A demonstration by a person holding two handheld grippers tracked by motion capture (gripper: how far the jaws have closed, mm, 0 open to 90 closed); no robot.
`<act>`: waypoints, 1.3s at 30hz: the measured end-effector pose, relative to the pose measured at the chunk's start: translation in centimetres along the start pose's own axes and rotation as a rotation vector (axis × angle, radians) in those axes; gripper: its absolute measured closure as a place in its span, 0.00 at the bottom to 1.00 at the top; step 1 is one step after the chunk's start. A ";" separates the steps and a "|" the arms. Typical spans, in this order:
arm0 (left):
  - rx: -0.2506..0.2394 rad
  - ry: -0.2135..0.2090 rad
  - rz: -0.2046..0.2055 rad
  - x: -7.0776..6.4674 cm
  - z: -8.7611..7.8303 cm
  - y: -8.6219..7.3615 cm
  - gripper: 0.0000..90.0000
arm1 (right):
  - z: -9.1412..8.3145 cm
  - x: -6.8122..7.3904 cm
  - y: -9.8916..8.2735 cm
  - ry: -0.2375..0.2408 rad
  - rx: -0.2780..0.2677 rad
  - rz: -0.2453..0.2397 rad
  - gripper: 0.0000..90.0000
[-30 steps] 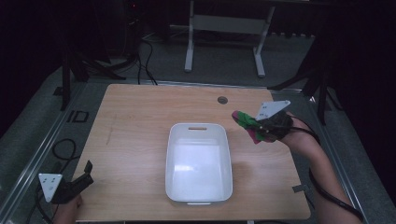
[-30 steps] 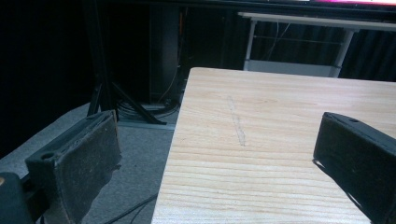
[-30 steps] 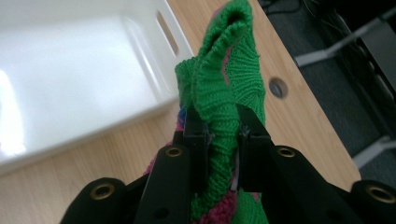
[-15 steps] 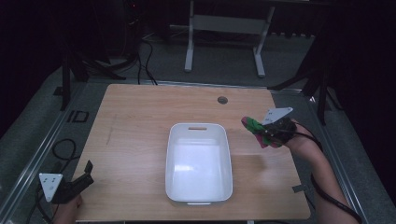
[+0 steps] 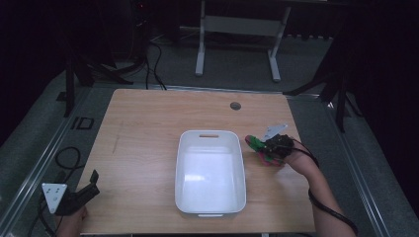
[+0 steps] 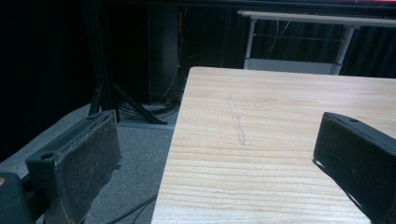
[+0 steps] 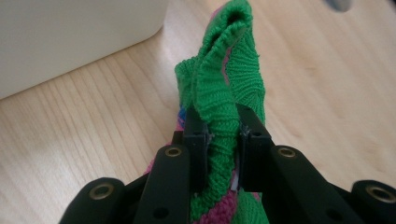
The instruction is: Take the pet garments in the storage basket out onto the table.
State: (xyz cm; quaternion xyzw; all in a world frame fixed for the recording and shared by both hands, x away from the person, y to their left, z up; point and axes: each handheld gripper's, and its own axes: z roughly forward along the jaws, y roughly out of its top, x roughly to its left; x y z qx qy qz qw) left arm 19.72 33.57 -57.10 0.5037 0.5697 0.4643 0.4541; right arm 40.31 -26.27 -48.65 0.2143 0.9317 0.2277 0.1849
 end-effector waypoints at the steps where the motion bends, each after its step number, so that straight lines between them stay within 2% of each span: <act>1: -0.001 0.000 0.000 0.0 0.0 0.0 0.01 | 0.5 0.1 -0.1 0.008 0.004 0.004 0.85; 3: -0.001 -0.001 0.000 0.0 0.0 0.0 0.01 | 0.9 0.3 -0.2 0.015 0.010 0.004 0.85; 5: -0.002 -0.001 -0.001 0.0 0.0 0.0 0.01 | 2.2 0.8 -0.6 0.020 0.042 0.000 0.85; 6: -0.002 -0.002 -0.001 0.0 0.0 0.0 0.01 | 2.2 0.8 -0.6 0.020 0.042 0.000 0.85; 8: -0.002 -0.003 -0.002 0.0 0.0 0.0 0.01 | 3.2 1.1 -1.4 0.037 0.044 0.021 0.84; 10: -0.002 -0.003 -0.002 0.0 0.0 0.0 0.01 | 3.4 1.1 -1.6 0.038 0.031 0.031 0.84; 11: -0.001 -0.003 -0.002 0.0 0.0 0.0 0.01 | 3.4 1.2 -1.8 0.040 0.015 0.052 0.82; 14: -0.003 -0.001 -0.001 0.0 0.0 0.0 0.01 | 3.2 1.3 -1.7 0.043 0.020 0.045 0.74; 15: -0.003 -0.001 -0.002 0.0 0.0 0.0 0.01 | 3.2 1.3 -1.7 0.043 0.020 0.045 0.74; 16: -0.004 0.001 0.000 0.0 0.0 0.0 0.01 | 2.8 1.4 -1.6 0.049 0.020 0.037 0.66; 17: -0.004 0.002 0.000 0.0 0.0 0.0 0.01 | 2.5 1.4 -1.5 0.057 0.016 0.039 0.62; 18: -0.004 0.002 0.000 0.0 0.0 0.0 0.01 | 2.5 1.4 -1.5 0.057 0.016 0.039 0.62; 20: -0.003 0.001 -0.002 0.0 0.0 0.0 0.01 | 1.4 1.3 -1.3 0.052 -0.003 0.040 0.54; 21: -0.003 0.001 -0.002 0.0 0.0 0.0 0.01 | 1.4 1.3 -1.3 0.052 -0.003 0.040 0.54; 24: -0.004 0.001 -0.004 0.0 0.0 0.0 0.01 | 0.0 1.2 -1.3 0.035 -0.042 0.061 0.45; 25: -0.004 0.001 -0.004 0.0 0.0 0.0 0.01 | -1.0 1.3 -1.5 0.019 -0.070 0.081 0.40; 27: -0.004 0.001 -0.004 0.0 0.0 0.0 0.01 | -1.8 1.3 -1.8 0.019 -0.100 0.107 0.34; 30: -0.003 0.002 -0.005 0.0 0.0 0.0 0.01 | -2.8 1.3 -2.7 0.006 -0.143 0.145 0.24; 32: -0.003 0.002 -0.004 0.0 0.0 0.0 0.01 | -3.3 1.2 -3.3 0.008 -0.171 0.188 0.19; 33: -0.004 0.002 -0.005 0.0 0.0 0.0 0.01 | -3.5 1.1 -3.7 0.009 -0.187 0.203 0.11; 34: -0.004 0.002 -0.005 0.0 0.0 0.0 0.01 | -3.5 1.1 -3.7 0.009 -0.187 0.203 0.11; 36: -0.003 0.001 -0.005 0.0 0.0 0.0 0.01 | -3.9 1.0 -4.9 -0.015 -0.214 0.249 0.12; 39: -0.004 0.000 -0.008 0.0 0.0 0.0 0.01 | -4.2 1.1 -5.7 -0.027 -0.235 0.274 0.12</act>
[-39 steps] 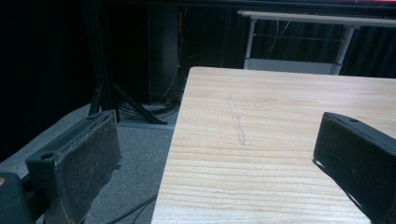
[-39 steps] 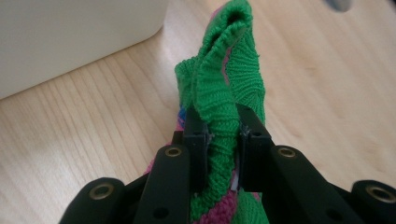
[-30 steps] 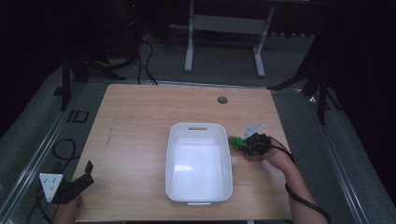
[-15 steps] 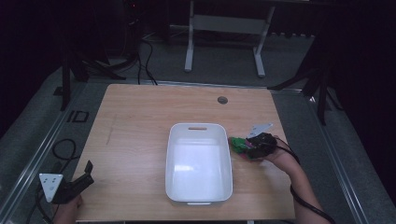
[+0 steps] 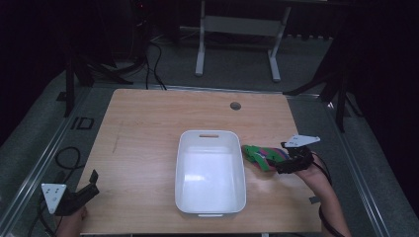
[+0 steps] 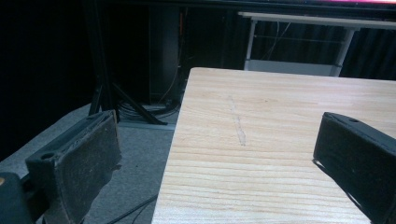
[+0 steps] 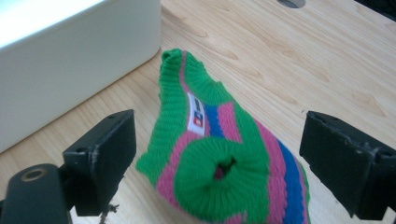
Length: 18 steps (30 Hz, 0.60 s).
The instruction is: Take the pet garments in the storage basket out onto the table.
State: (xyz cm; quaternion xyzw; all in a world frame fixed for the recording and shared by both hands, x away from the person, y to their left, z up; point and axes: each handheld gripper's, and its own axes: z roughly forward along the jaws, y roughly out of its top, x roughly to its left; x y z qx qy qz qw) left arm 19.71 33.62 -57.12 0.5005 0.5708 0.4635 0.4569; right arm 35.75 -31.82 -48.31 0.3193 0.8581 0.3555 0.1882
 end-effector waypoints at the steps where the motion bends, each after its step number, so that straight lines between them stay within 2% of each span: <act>1: 0.000 -0.001 -0.001 0.0 0.0 0.0 0.01 | -0.2 -0.1 -0.4 -0.015 -0.018 0.028 0.12; 2: 0.001 -0.002 -0.001 0.0 0.0 0.0 0.01 | -0.6 -0.4 -0.9 -0.027 -0.046 0.072 0.12; 3: 0.001 -0.002 -0.002 0.0 0.0 0.0 0.01 | -0.8 -0.5 -1.3 -0.041 -0.064 0.088 0.12; 4: 0.002 -0.003 -0.002 0.0 0.0 0.0 0.01 | -1.2 -0.7 -2.3 -0.082 -0.101 0.125 0.12; 5: 0.002 -0.003 -0.002 0.0 0.0 0.0 0.01 | -1.2 -0.7 -2.3 -0.082 -0.101 0.125 0.12; 8: 0.003 -0.004 -0.003 0.0 0.0 0.0 0.01 | -1.9 -0.8 -4.2 -0.140 -0.120 0.149 0.12; 14: 0.003 -0.004 -0.003 0.0 0.0 0.0 0.01 | -2.5 -0.5 -6.2 -0.194 -0.150 0.185 0.12; 15: 0.002 -0.002 -0.003 0.0 0.0 0.0 0.01 | -2.7 -0.2 -7.3 -0.232 -0.160 0.206 0.12; 18: 0.000 -0.002 -0.002 0.0 0.0 0.0 0.01 | -2.8 0.3 -8.7 -0.286 -0.185 0.257 0.12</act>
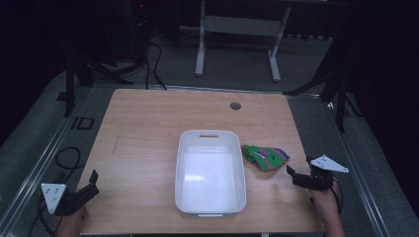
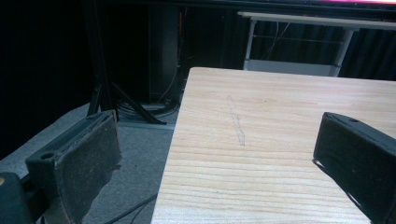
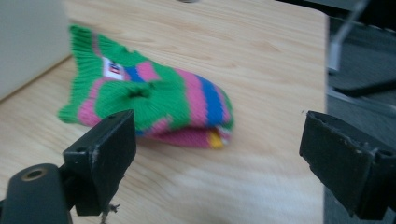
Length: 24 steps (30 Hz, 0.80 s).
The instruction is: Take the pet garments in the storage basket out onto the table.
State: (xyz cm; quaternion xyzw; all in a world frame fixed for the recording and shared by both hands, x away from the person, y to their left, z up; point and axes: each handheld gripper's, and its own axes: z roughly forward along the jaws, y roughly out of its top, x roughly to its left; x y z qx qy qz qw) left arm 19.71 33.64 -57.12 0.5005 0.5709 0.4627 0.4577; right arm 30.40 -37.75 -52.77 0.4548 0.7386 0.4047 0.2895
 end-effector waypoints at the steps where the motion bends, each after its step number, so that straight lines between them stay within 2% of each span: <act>1: 0.000 0.000 0.000 0.0 0.0 0.0 0.01 | -0.1 0.0 -0.3 -0.009 0.001 0.004 0.12; 5: 0.000 0.000 0.001 0.0 0.0 0.0 0.01 | -0.6 0.5 -1.8 -0.082 -0.006 0.025 0.12; 7: 0.000 0.000 0.000 0.0 0.0 0.0 0.01 | -0.7 0.5 -2.2 -0.095 -0.008 0.027 0.12; 8: 0.000 -0.001 0.000 0.0 0.0 0.0 0.01 | -1.1 0.7 -2.9 -0.131 -0.023 0.050 0.12; 16: -0.002 0.000 0.002 0.0 0.0 0.0 0.01 | -2.1 1.0 -4.3 -0.249 -0.066 0.094 0.12; 24: -0.002 0.000 0.004 0.0 0.0 0.0 0.01 | -3.1 0.7 -5.1 -0.291 -0.144 0.140 0.12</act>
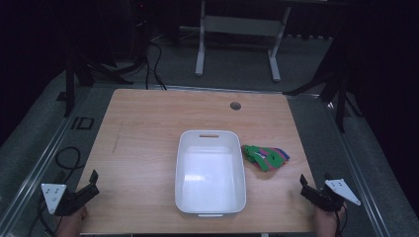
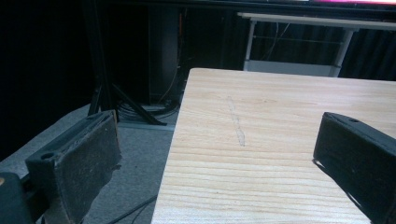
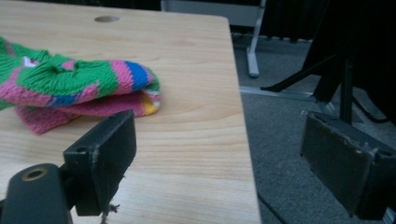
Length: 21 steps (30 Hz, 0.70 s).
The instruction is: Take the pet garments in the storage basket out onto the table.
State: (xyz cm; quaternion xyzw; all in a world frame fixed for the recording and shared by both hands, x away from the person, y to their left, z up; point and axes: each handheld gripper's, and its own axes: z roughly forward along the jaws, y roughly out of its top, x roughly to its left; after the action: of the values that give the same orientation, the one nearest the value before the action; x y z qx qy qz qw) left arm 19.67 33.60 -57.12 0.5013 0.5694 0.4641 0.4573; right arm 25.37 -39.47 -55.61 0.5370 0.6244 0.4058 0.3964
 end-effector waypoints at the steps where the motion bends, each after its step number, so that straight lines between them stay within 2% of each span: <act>1: 0.001 0.000 0.001 0.0 0.0 0.0 0.01 | 0.0 -0.1 0.0 0.000 -0.003 0.006 0.12; 3: 0.000 0.000 0.001 0.0 0.0 0.0 0.01 | -0.1 -0.3 0.0 0.008 -0.009 0.027 0.12; 12: -0.001 0.004 0.001 0.0 0.0 0.0 0.01 | -0.2 -0.5 -0.2 0.017 -0.043 0.050 0.12; 21: -0.001 0.003 0.000 0.0 0.0 0.0 0.01 | -0.1 -0.7 -0.1 0.017 -0.038 0.071 0.14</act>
State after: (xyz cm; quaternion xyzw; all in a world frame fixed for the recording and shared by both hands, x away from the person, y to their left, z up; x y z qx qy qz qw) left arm 19.65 33.57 -57.13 0.5003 0.5698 0.4653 0.4566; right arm 25.30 -40.20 -55.65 0.5476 0.6007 0.4357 0.3865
